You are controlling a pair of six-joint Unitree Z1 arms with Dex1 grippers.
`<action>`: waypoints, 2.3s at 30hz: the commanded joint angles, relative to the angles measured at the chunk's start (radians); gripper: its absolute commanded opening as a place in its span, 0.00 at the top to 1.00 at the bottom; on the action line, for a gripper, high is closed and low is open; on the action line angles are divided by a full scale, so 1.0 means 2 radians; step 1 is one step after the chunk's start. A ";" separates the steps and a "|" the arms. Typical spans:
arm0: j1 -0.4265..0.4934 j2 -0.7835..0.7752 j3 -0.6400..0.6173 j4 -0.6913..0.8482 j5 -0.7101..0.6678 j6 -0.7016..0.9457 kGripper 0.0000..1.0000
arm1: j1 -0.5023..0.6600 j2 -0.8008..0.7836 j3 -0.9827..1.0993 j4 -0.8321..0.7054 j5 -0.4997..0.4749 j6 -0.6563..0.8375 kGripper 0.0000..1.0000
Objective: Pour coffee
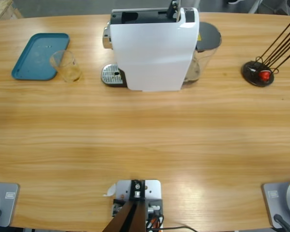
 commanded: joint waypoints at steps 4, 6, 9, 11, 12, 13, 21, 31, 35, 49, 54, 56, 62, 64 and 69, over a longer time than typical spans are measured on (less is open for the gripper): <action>-0.004 -0.021 0.017 -0.003 -0.003 -0.007 0.15 | -0.012 0.058 0.042 -0.030 -0.045 0.019 1.00; -0.004 -0.021 0.017 -0.003 -0.004 -0.007 0.15 | -0.012 0.045 0.069 -0.038 -0.052 0.033 1.00; -0.004 -0.022 0.017 -0.003 -0.004 -0.007 0.15 | -0.012 0.017 0.117 -0.057 -0.070 0.048 1.00; -0.005 -0.021 0.017 -0.003 -0.005 -0.007 0.15 | -0.012 0.000 0.136 -0.066 -0.079 0.049 1.00; -0.006 -0.021 0.017 -0.003 -0.005 -0.007 0.15 | -0.012 -0.008 0.139 -0.067 -0.085 0.046 1.00; -0.007 -0.020 0.017 -0.003 -0.005 -0.007 0.15 | -0.012 -0.020 0.139 -0.073 -0.088 0.036 1.00; -0.010 -0.012 0.017 -0.004 -0.005 -0.007 0.15 | -0.011 -0.042 0.050 -0.095 -0.014 -0.083 1.00; -0.011 -0.013 0.017 -0.003 -0.004 -0.007 0.17 | -0.011 -0.046 0.179 -0.146 -0.032 -0.013 1.00; -0.011 -0.014 0.017 -0.003 -0.004 -0.007 0.17 | -0.011 -0.043 0.213 -0.169 -0.048 -0.009 1.00; -0.011 -0.012 0.017 -0.004 -0.004 -0.007 0.17 | -0.011 -0.007 0.188 -0.191 -0.040 -0.035 1.00; -0.011 -0.014 0.017 -0.004 -0.004 -0.007 0.17 | -0.011 0.014 0.166 -0.191 -0.025 -0.044 1.00; -0.011 -0.014 0.017 -0.004 -0.004 -0.007 0.17 | -0.011 0.019 0.160 -0.191 -0.021 -0.046 1.00; -0.011 -0.016 0.017 -0.003 -0.004 -0.007 0.17 | -0.002 0.032 0.156 -0.191 -0.001 -0.047 1.00; -0.011 -0.016 0.017 -0.003 -0.004 -0.007 0.17 | 0.005 0.039 0.156 -0.191 0.010 -0.046 1.00; -0.011 -0.021 0.017 -0.003 -0.003 -0.007 0.17 | 0.015 0.050 0.169 -0.188 0.022 -0.025 1.00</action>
